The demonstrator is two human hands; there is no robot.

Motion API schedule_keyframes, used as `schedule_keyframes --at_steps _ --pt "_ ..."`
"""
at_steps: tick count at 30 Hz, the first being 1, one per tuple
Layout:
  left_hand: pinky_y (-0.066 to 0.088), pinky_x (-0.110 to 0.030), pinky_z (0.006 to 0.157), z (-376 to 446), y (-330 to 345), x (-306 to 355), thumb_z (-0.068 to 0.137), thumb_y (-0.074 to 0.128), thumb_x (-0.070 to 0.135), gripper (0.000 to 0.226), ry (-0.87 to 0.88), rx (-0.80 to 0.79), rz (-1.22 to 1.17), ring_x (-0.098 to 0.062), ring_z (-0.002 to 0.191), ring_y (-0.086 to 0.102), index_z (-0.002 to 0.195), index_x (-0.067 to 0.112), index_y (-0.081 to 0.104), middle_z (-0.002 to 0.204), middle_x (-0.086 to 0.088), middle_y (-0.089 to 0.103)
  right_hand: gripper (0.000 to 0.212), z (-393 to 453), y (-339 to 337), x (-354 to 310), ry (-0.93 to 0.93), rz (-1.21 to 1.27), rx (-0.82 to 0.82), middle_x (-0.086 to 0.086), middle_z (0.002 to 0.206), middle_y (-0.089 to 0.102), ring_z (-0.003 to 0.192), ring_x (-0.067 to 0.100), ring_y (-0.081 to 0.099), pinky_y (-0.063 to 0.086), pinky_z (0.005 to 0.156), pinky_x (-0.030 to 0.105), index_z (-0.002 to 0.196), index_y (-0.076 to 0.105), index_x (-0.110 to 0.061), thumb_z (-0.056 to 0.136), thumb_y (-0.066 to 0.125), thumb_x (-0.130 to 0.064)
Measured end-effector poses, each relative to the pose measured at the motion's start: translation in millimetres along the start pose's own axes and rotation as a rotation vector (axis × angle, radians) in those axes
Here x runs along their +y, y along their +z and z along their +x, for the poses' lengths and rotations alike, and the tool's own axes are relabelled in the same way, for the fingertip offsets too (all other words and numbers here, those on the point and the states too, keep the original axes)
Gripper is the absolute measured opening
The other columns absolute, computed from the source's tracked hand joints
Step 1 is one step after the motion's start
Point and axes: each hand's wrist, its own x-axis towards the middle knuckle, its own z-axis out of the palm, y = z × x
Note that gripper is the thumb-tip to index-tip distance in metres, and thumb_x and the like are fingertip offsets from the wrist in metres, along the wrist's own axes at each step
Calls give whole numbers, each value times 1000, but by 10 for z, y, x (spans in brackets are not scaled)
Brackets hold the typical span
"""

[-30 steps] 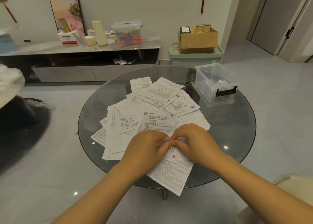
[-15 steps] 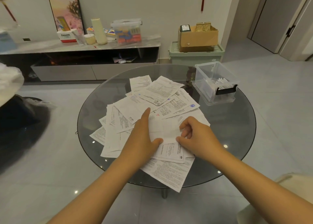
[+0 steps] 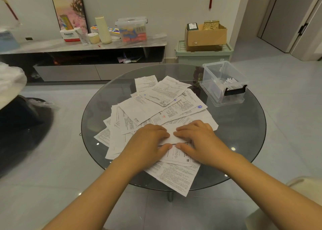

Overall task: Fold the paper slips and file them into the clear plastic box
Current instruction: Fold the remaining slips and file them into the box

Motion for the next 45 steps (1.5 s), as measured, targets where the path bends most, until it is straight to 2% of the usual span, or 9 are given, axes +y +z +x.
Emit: schedule_keyframes --at_steps 6,9,12,20,25,29,33,41,45 --pt "46 -29 71 16 -56 98 94 49 30 17 -130 123 -149 -10 81 56 98 25 65 88 9 65 18 2 -31 -37 83 109 139 -4 92 58 93 14 45 33 82 27 97 62 -26 94 46 -34" --pt "38 -20 75 13 0 98 92 54 25 20 -186 103 -205 -8 94 54 111 27 58 103 11 59 7 -4 -9 -36 151 209 164 -2 91 54 90 16 49 40 75 29 96 55 -27 91 52 -30" --pt "30 -15 85 37 46 59 90 58 24 40 -236 77 -241 -5 107 46 129 25 46 124 7 49 23 10 13 -35 182 242 160 -6 89 51 90 13 48 41 76 28 112 52 -29 90 56 -28" --pt "28 -14 85 104 47 20 93 54 20 40 -313 69 -274 -9 108 46 132 24 44 125 5 45 40 55 68 -37 160 169 230 -11 84 45 92 13 42 34 84 26 132 47 -34 92 52 -28" --pt "34 -20 91 108 90 9 90 59 16 44 -301 101 -222 -13 115 39 131 24 46 123 4 35 35 62 105 -46 166 45 183 -5 106 44 103 15 33 20 83 26 131 51 -37 97 44 -30" --pt "38 -25 87 109 91 -1 88 61 11 20 -191 173 -127 -16 104 45 106 18 66 101 6 46 37 60 65 -47 132 3 104 -8 136 41 122 16 27 13 91 26 133 49 -33 97 40 -30" --pt "43 -24 81 71 122 36 92 56 22 19 -101 164 -90 -13 95 52 104 17 70 100 4 57 40 19 -23 -37 99 -6 73 -11 121 48 116 12 29 9 83 21 132 49 -29 93 46 -37" --pt "31 -14 88 23 80 64 88 56 45 36 -9 -14 -70 -1 116 43 121 31 61 126 17 51 44 -106 -173 -25 -53 -54 -61 -11 108 51 108 9 33 15 83 22 128 53 -33 87 52 -48" --pt "36 -17 94 22 49 73 84 60 50 37 -4 -78 -85 0 117 45 118 36 62 130 18 49 29 -122 -167 -35 -159 -168 7 -9 83 64 88 16 50 27 77 26 99 72 -27 83 54 -44"
